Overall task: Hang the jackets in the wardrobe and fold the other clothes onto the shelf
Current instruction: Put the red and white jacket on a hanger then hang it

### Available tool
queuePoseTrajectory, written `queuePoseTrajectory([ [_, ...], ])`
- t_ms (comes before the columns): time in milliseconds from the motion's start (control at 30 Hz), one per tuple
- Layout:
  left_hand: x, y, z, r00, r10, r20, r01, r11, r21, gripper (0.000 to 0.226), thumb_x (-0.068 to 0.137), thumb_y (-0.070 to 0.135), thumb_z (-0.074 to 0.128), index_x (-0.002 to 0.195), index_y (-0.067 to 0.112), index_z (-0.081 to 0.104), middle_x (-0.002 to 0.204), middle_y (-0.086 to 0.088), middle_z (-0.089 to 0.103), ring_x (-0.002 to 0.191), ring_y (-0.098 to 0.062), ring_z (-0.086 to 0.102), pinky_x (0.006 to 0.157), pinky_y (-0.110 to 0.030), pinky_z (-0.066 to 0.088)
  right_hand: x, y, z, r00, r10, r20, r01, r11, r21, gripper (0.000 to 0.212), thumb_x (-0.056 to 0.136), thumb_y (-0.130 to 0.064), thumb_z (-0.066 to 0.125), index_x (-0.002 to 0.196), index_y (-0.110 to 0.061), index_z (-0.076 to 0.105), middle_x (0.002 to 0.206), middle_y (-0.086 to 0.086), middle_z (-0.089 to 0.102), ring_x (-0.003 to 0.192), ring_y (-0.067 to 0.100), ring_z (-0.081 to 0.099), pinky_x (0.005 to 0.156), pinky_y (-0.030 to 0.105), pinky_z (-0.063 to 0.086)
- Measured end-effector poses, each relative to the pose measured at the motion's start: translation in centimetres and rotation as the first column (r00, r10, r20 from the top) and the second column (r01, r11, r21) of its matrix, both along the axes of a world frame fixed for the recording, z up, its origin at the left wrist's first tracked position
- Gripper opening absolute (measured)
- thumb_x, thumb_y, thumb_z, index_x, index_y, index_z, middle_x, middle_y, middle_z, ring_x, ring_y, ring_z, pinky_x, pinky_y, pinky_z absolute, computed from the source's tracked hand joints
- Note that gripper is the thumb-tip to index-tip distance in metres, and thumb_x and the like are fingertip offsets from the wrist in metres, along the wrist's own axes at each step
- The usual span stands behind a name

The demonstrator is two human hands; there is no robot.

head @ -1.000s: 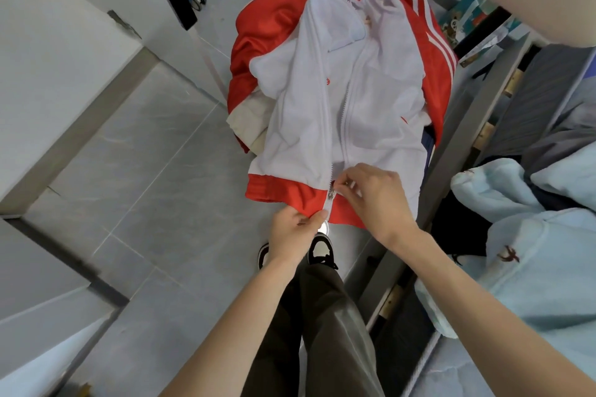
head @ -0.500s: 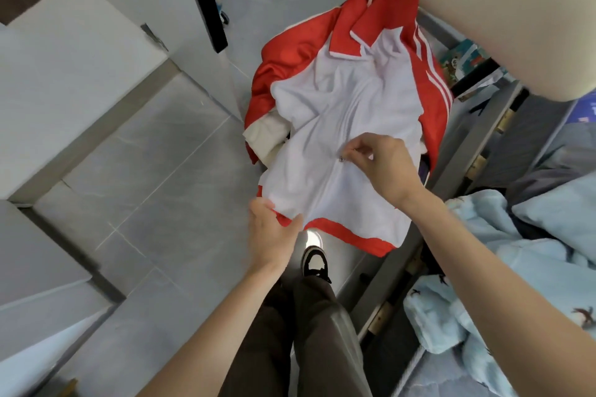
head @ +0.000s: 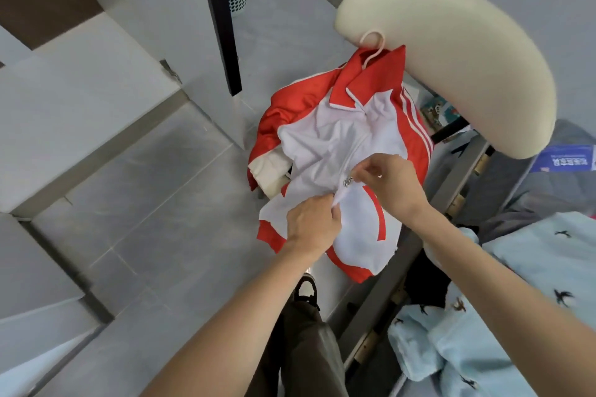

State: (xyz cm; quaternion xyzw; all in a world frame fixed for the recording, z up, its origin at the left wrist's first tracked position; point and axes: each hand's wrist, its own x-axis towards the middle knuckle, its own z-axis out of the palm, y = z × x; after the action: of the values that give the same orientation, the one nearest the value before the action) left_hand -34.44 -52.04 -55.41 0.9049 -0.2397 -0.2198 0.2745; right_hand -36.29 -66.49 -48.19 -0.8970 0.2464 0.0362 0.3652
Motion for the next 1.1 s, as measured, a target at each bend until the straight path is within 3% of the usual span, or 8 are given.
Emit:
queuePoseTrajectory([
  [133,0.7,2.8,0.0,0.993,-0.111,-0.045,0.115,0.986,0.118,0.027,0.101,0.030,0.036,0.079,0.017,0.044,0.074,0.002,0.051,0.075,-0.022,0.055,0.060,-0.029,0.032,2.7,-2.4,1.7,0.990,-0.079,0.114,0.094,0.986,-0.134,0.010,0.093,-0.008,0.061,0.090,-0.005,0.071,0.084,-0.003,0.066,0.072,0.005,0.059,0.069,0.004,0.042],
  [300,4.2,4.3,1.2,0.988,-0.153,-0.003,0.148,0.951,0.272,0.026,0.095,0.041,0.045,0.086,0.017,0.049,0.094,-0.004,0.063,0.093,-0.025,0.061,0.067,-0.029,0.037,4.5,-2.4,3.0,0.970,-0.141,0.200,0.151,0.988,-0.035,0.013,0.092,-0.007,0.061,0.082,-0.010,0.069,0.079,-0.008,0.067,0.069,-0.003,0.060,0.068,0.000,0.042],
  [433,5.4,0.2,3.4,0.984,-0.080,0.161,0.056,0.987,0.151,0.052,0.089,0.063,0.045,0.104,0.014,0.052,0.087,0.000,0.062,0.083,-0.021,0.063,0.060,-0.027,0.038,4.4,-2.0,3.2,0.991,-0.014,0.133,0.006,0.998,0.063,0.010,0.090,-0.003,0.063,0.087,-0.002,0.072,0.079,-0.003,0.069,0.069,-0.007,0.062,0.070,0.004,0.045],
  [500,6.0,-2.6,4.5,0.984,-0.035,0.174,0.024,0.997,0.067,0.048,0.092,0.059,0.043,0.108,0.014,0.054,0.088,-0.001,0.066,0.082,-0.021,0.065,0.058,-0.026,0.038,4.4,-2.5,3.0,0.992,-0.002,0.130,-0.012,0.995,0.102,0.009,0.089,-0.003,0.064,0.087,0.000,0.073,0.081,0.001,0.071,0.070,-0.002,0.063,0.072,0.008,0.047],
  [600,7.4,-5.5,4.9,0.995,0.000,0.103,-0.002,1.000,0.017,0.026,0.099,0.038,0.041,0.087,0.016,0.048,0.080,0.000,0.061,0.076,-0.022,0.063,0.050,-0.026,0.029,4.8,-3.9,2.7,0.989,-0.030,0.147,0.011,0.992,0.128,0.010,0.089,-0.007,0.065,0.083,-0.008,0.072,0.078,-0.007,0.069,0.069,-0.005,0.062,0.071,0.007,0.047],
  [767,8.5,-5.6,3.7,0.998,-0.042,-0.037,0.044,0.996,0.075,0.039,0.099,0.029,0.039,0.062,0.022,0.027,0.059,0.001,0.040,0.055,-0.012,0.038,0.048,-0.026,0.023,7.2,-7.0,1.6,0.991,0.030,0.131,-0.031,0.999,0.010,0.010,0.090,-0.005,0.062,0.085,-0.008,0.070,0.076,-0.014,0.064,0.068,-0.007,0.059,0.066,0.002,0.042],
  [967,9.7,-4.0,2.1,0.956,-0.005,-0.294,0.105,0.940,0.326,0.034,0.097,0.026,0.037,0.065,0.017,0.028,0.063,0.002,0.036,0.058,-0.013,0.035,0.053,-0.028,0.026,12.4,-12.9,1.5,0.970,-0.179,0.164,0.180,0.984,0.013,0.013,0.087,-0.007,0.059,0.081,-0.009,0.070,0.071,-0.012,0.065,0.060,-0.010,0.056,0.060,0.003,0.037],
  [1100,11.6,-4.7,1.9,0.949,-0.035,-0.315,0.209,0.817,0.538,0.018,0.095,0.029,0.044,0.088,0.014,0.049,0.083,0.000,0.053,0.083,-0.019,0.054,0.068,-0.029,0.036,13.9,-13.6,1.5,0.980,-0.135,0.147,0.119,0.987,0.111,0.012,0.088,-0.005,0.061,0.082,-0.009,0.071,0.072,-0.012,0.065,0.062,-0.012,0.056,0.063,0.004,0.038],
])
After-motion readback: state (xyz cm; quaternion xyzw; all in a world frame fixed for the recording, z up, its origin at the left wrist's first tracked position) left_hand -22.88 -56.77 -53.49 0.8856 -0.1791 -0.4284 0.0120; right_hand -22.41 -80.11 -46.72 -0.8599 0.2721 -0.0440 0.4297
